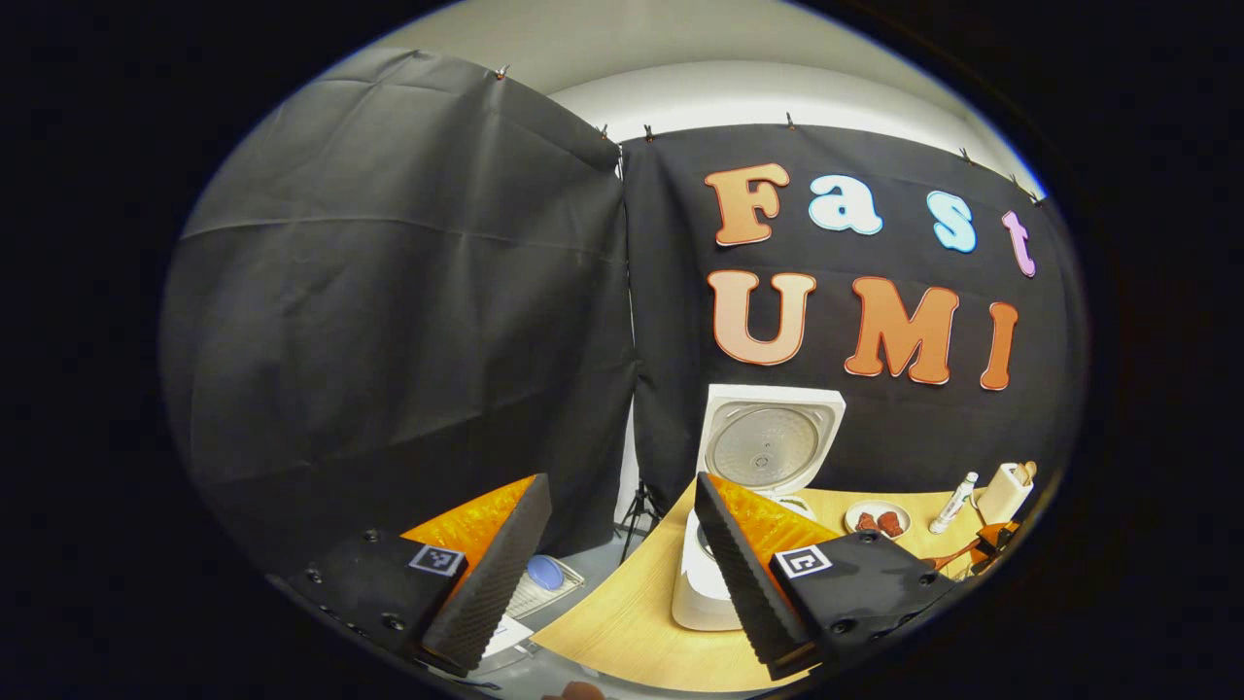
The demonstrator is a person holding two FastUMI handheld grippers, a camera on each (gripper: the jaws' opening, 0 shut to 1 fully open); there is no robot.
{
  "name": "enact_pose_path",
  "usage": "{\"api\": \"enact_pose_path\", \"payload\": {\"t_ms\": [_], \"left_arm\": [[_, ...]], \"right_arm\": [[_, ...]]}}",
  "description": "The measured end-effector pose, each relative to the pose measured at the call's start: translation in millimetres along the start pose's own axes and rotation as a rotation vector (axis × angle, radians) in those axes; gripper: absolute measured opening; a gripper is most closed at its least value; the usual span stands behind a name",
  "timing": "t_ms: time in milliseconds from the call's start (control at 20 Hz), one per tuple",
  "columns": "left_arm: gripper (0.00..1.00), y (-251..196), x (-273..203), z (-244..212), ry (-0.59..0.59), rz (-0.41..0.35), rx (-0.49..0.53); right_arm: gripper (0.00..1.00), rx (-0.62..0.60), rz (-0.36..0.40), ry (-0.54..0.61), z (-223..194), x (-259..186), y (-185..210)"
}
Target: Close the left gripper, press the button to open the rice cooker; take a wooden spoon from the chopstick holder with the right hand, scoop a spoonful of rice and pour it into the rice cooker, then put the wooden spoon back into the chopstick holder.
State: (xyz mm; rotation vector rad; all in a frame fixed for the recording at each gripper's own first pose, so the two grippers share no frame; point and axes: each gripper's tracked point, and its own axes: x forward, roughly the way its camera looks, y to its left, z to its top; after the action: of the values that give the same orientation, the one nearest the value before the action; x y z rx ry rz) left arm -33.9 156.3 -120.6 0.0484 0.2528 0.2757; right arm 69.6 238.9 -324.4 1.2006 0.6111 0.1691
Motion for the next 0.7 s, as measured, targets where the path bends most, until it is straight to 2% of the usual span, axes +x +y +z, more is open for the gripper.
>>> {"api": "enact_pose_path", "payload": {"t_ms": [400,700], "left_arm": [[1.0,-1.1,7.2,4.0,-0.015,-0.007,-0.013],[1.0,7.6,21.2,-2.4,-0.005,-0.006,-0.051]], "right_arm": [[0.2,0.018,0.065,0.043,-18.7,12.2,61.0],[0.2,0.044,0.094,0.097,-54.9,36.6,96.5]]}}
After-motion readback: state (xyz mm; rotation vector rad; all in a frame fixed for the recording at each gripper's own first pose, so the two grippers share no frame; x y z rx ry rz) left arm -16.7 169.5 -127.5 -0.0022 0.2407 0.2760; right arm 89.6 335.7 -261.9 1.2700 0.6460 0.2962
